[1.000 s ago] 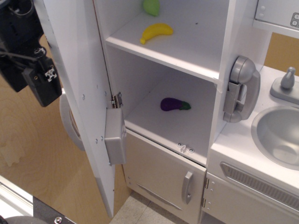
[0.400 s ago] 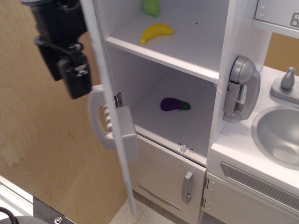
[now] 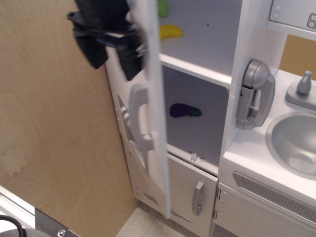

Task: Close fridge

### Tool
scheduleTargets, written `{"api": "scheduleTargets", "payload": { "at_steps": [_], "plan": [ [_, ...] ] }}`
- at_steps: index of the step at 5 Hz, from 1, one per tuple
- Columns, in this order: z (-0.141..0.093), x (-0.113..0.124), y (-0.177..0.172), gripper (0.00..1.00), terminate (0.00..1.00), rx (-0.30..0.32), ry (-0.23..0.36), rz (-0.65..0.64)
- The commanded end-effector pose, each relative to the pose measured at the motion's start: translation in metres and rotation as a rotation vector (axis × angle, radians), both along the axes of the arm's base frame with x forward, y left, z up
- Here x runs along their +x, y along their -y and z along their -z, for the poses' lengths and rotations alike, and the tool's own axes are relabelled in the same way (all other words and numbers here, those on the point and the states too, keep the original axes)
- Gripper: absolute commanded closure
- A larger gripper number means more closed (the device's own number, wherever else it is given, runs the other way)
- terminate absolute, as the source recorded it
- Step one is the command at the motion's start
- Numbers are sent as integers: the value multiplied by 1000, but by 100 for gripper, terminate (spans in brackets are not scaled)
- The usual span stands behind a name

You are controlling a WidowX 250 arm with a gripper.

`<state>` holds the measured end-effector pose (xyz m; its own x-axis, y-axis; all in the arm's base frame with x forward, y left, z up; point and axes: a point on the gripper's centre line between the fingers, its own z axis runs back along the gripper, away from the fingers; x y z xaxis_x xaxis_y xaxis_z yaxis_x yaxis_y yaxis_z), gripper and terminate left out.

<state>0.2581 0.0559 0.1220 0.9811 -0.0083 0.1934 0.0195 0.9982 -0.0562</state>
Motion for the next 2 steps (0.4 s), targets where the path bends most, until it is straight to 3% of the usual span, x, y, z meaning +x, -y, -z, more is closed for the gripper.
{"api": "scheduleTargets", "payload": {
  "at_steps": [1,2],
  "plan": [
    [-12,38,11,0,0,5,29,-117],
    [-12,46,26,0,0,-4,27,-146]
  ]
}}
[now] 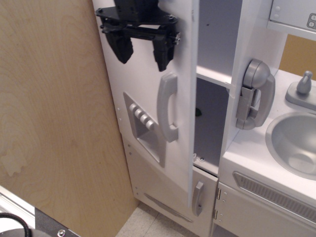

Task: Close fridge

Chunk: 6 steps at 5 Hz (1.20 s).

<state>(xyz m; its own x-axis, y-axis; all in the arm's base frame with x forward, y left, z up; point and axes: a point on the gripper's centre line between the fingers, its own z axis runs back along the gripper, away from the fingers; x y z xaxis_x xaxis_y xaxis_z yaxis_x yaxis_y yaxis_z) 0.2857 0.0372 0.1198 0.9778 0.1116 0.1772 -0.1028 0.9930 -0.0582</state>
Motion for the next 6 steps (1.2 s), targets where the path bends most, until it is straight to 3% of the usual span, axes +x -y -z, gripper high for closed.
{"api": "scheduleTargets", "payload": {
  "at_steps": [1,6],
  "plan": [
    [-12,21,22,0,0,-15,45,-47],
    [-9,57,25,0,0,-67,46,-169]
  ]
}}
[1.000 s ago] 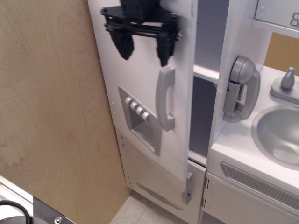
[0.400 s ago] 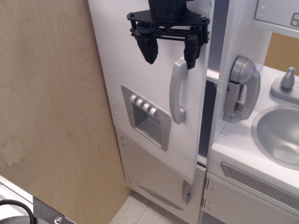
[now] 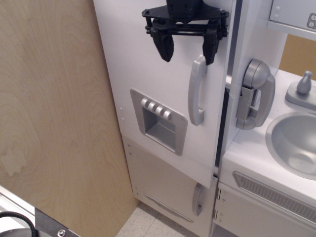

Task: Close fridge

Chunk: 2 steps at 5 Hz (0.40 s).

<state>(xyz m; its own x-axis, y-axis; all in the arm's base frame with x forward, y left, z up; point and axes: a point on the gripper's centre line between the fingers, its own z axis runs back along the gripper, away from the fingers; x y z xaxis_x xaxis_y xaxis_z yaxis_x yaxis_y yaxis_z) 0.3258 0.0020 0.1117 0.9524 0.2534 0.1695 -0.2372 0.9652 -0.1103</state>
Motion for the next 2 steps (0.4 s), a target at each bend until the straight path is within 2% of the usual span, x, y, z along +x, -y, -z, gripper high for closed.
{"api": "scheduleTargets", "payload": {
  "at_steps": [1,2],
  "plan": [
    [-19,19,-11,0,0,-16,48,-46],
    [-19,24,-12,0,0,-20,50,-64]
  ]
}}
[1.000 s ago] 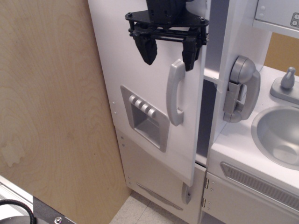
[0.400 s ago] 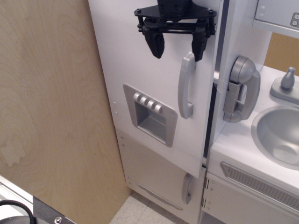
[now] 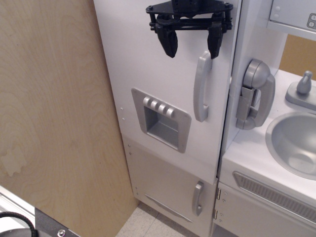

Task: Close fridge

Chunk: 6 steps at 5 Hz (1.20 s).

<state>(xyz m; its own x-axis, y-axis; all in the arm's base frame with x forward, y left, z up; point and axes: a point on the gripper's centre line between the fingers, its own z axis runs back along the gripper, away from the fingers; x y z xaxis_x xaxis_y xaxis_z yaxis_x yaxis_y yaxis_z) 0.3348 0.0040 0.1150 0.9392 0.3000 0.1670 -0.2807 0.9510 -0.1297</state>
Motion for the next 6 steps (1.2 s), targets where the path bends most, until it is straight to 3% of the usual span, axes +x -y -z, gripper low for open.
{"api": "scheduleTargets", "payload": {
  "at_steps": [1,3,4,6],
  "plan": [
    [-16,19,-11,0,0,-5,49,-27],
    [-15,19,-12,0,0,-3,65,-35],
    [-16,4,-13,0,0,10,69,-1],
    [-20,-60,-12,0,0,49,48,145]
  ]
}}
